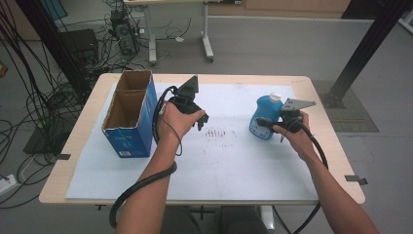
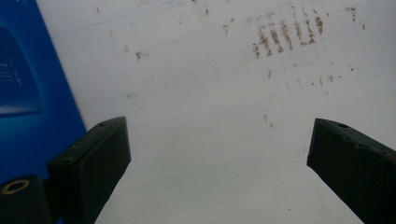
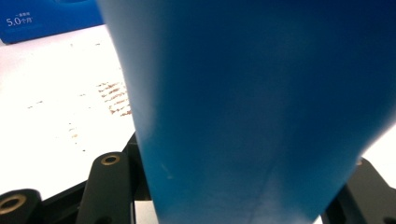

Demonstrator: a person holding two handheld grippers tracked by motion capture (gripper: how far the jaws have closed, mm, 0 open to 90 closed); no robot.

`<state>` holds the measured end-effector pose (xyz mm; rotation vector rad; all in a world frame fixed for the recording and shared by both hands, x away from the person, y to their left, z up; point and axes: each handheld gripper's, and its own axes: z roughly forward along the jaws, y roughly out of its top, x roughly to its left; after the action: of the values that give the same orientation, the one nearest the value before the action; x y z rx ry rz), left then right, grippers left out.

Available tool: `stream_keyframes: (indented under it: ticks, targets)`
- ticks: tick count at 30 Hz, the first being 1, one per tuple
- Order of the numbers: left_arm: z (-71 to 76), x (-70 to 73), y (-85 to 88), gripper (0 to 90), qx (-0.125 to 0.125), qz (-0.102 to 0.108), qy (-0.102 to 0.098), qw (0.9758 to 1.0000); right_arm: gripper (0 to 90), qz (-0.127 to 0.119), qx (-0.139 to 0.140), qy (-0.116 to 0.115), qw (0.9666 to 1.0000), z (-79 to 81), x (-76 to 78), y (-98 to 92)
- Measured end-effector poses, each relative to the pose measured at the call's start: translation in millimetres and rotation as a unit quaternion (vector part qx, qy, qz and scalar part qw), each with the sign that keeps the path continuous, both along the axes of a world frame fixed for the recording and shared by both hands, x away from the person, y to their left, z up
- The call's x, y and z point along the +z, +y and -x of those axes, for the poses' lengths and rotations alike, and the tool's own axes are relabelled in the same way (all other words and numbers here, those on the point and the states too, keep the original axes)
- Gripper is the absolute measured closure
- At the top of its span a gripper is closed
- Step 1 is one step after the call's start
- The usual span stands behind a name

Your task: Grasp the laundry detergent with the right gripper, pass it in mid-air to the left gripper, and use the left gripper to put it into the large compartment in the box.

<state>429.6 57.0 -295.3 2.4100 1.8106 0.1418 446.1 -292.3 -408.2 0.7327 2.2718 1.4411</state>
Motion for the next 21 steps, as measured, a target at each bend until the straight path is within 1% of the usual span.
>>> stream_keyframes:
  ticks: [10, 21]
  targets:
    - [0.7, 3.2, 0.1, 6.5, -0.001, -0.002, -0.003, 1.0000, 42.4, -0.001, -0.002, 0.001, 1.0000, 0.1, -0.1, 0.1]
    - [1.3, 2.9, -0.3, 6.4, -0.002, -0.006, 0.001, 1.0000, 42.3, 0.000, 0.000, 0.000, 1.0000, -0.1, 0.0, 0.0]
